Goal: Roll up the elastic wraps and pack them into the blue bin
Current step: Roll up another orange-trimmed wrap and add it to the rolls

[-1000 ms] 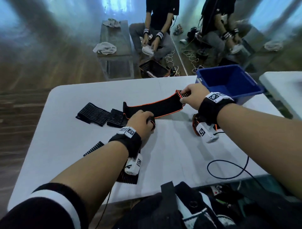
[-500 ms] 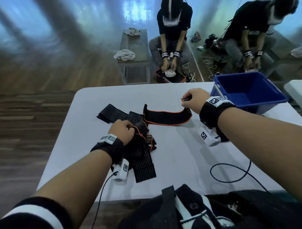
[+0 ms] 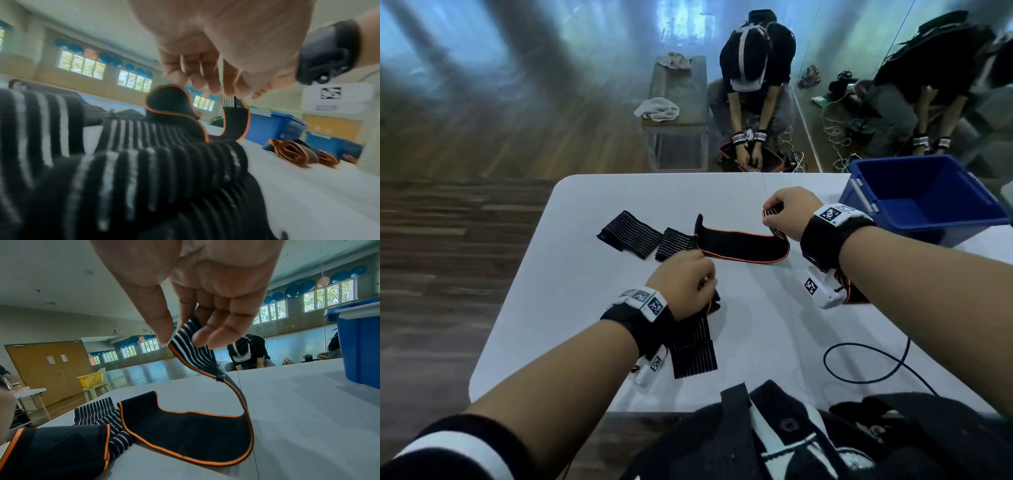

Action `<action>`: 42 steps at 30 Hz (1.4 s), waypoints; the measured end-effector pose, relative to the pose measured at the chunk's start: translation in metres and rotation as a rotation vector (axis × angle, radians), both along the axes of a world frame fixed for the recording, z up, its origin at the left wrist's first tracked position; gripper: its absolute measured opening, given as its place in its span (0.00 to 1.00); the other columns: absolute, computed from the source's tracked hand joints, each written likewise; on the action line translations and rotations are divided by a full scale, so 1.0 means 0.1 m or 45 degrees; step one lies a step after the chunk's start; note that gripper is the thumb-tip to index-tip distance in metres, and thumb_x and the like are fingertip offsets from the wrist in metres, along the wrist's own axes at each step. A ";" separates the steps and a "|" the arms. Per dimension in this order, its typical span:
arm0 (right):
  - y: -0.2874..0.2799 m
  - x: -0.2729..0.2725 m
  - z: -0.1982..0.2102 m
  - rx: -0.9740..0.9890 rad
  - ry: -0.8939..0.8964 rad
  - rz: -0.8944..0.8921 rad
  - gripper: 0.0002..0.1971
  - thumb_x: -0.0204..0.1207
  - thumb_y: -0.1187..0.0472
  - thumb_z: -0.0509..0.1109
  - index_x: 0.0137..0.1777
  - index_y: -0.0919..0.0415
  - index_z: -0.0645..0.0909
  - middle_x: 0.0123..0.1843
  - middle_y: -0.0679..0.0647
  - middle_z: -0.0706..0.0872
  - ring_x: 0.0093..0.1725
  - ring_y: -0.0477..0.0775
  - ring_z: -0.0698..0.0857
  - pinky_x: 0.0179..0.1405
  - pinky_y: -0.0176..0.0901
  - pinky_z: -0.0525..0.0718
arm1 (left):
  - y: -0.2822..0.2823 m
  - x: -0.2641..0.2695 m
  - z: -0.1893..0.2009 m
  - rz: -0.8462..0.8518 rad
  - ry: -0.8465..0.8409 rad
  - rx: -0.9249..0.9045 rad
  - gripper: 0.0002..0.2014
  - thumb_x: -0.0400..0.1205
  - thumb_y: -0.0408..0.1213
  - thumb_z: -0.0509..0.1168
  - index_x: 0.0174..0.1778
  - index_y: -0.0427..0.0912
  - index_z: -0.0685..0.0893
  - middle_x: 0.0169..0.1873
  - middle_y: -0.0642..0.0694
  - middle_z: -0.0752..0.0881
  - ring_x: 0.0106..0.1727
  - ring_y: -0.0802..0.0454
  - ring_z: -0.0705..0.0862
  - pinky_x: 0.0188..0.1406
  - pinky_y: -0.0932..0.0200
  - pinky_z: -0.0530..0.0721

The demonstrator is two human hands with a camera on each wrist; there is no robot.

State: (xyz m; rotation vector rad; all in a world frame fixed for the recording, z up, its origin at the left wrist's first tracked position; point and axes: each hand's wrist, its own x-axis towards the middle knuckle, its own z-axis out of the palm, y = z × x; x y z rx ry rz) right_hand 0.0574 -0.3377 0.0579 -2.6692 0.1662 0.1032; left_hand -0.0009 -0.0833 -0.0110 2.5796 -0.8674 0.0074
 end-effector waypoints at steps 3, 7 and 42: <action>-0.05 -0.02 0.00 0.027 -0.020 0.011 0.11 0.75 0.63 0.72 0.56 0.58 0.90 0.58 0.55 0.90 0.59 0.58 0.85 0.55 0.39 0.77 | -0.21 -0.06 -0.09 0.006 0.195 0.396 0.18 0.78 0.60 0.65 0.50 0.47 0.83 0.48 0.48 0.83 0.52 0.47 0.81 0.50 0.48 0.84; -0.16 -0.04 0.03 0.105 -0.020 -0.022 0.13 0.76 0.69 0.66 0.50 0.56 0.91 0.50 0.51 0.91 0.56 0.56 0.87 0.58 0.42 0.83 | -0.32 -0.09 -0.23 0.126 0.329 0.535 0.15 0.80 0.49 0.68 0.57 0.44 0.79 0.55 0.43 0.81 0.57 0.41 0.82 0.49 0.45 0.85; -0.09 -0.02 1.90 1.272 -0.580 0.375 0.13 0.67 0.74 0.80 0.45 0.58 0.86 0.42 0.59 0.89 0.45 0.66 0.91 0.47 0.66 0.92 | -0.95 0.18 2.59 0.470 0.503 -1.742 0.08 0.82 0.22 0.67 0.50 0.37 0.86 0.39 0.43 0.91 0.31 0.50 0.89 0.28 0.58 0.86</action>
